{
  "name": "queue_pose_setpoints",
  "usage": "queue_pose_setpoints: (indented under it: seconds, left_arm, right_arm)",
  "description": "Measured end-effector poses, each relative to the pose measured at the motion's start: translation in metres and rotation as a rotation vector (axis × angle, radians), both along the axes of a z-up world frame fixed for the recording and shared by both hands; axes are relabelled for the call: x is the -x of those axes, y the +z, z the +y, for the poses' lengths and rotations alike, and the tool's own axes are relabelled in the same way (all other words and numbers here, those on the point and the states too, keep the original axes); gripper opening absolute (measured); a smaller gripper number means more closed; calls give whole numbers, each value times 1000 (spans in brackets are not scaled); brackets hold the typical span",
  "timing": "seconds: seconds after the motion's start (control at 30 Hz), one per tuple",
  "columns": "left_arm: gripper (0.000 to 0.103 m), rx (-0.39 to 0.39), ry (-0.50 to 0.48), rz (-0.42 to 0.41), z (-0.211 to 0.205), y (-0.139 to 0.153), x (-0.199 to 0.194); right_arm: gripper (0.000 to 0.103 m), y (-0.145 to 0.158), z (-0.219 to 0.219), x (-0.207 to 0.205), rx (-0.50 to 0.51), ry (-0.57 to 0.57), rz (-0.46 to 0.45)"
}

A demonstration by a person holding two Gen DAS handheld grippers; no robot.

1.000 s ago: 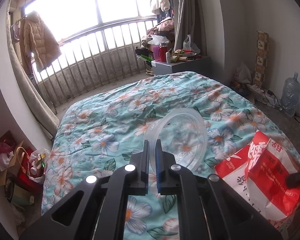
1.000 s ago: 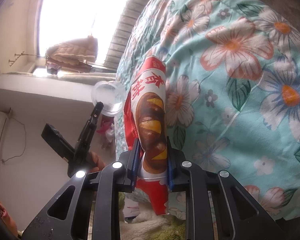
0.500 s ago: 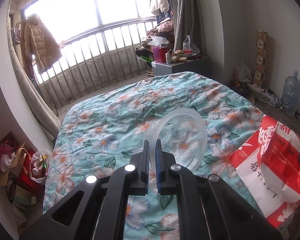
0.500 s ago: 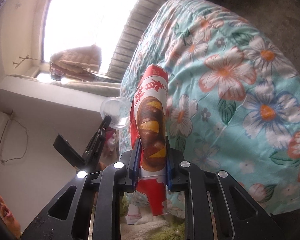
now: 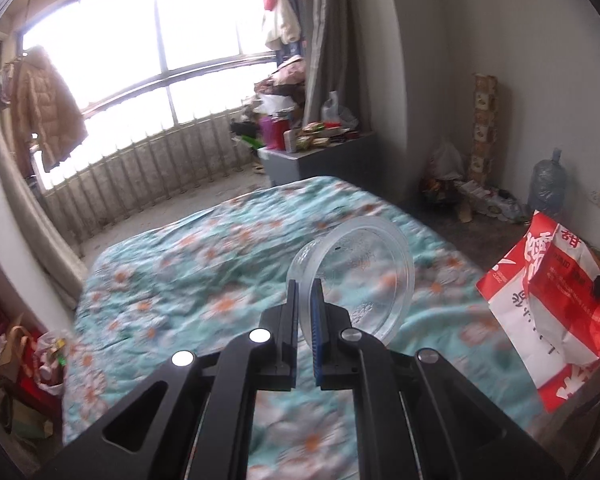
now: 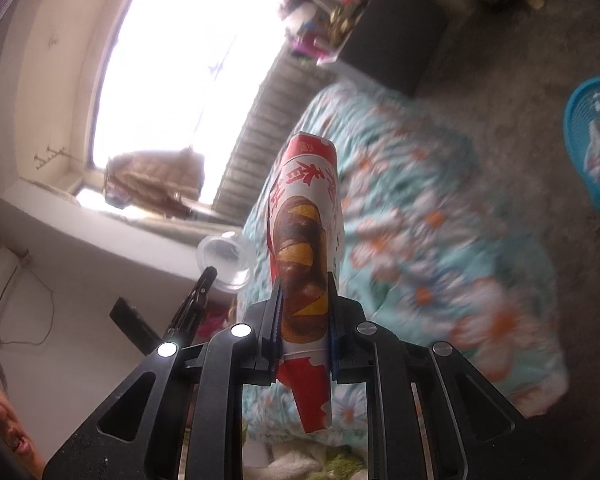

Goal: Collect trash
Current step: 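Carry the clear bowl and bread bag over the blue wastebasket with both grippers, then open both grippers to drop the bowl and bread bag into the wastebasket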

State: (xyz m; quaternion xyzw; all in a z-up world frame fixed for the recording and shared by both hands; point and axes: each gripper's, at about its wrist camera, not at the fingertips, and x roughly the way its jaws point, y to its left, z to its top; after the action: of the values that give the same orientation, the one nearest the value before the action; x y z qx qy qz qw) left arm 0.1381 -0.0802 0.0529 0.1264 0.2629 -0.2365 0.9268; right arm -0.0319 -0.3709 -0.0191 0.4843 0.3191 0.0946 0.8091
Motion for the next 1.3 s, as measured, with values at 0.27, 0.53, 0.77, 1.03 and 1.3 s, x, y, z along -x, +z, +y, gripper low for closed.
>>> queue_pose_setpoints:
  seconds: [0.27,0.53,0.77,1.03,1.3]
  left_arm:
    - [5,39,-258,95,-121,12,-6]
    - [5,-90,-472,292,-276,-33,-11]
    - [6,-258,-550,520,-404,-114,-16]
    - [57,-300,-489,681,-493,-190,-32]
    - [60,-222,-494,687,-486,-180,-29]
  right_arm:
    - [16,18,-84,60,85,-254,-19]
    - [16,-5,-169,107,207,-568,145]
    - [17,-71,-221,83,185,-658,276]
    - [39,-149,-275,54,146,-732,377]
    - [65,-205,-278,45,27,-738,403]
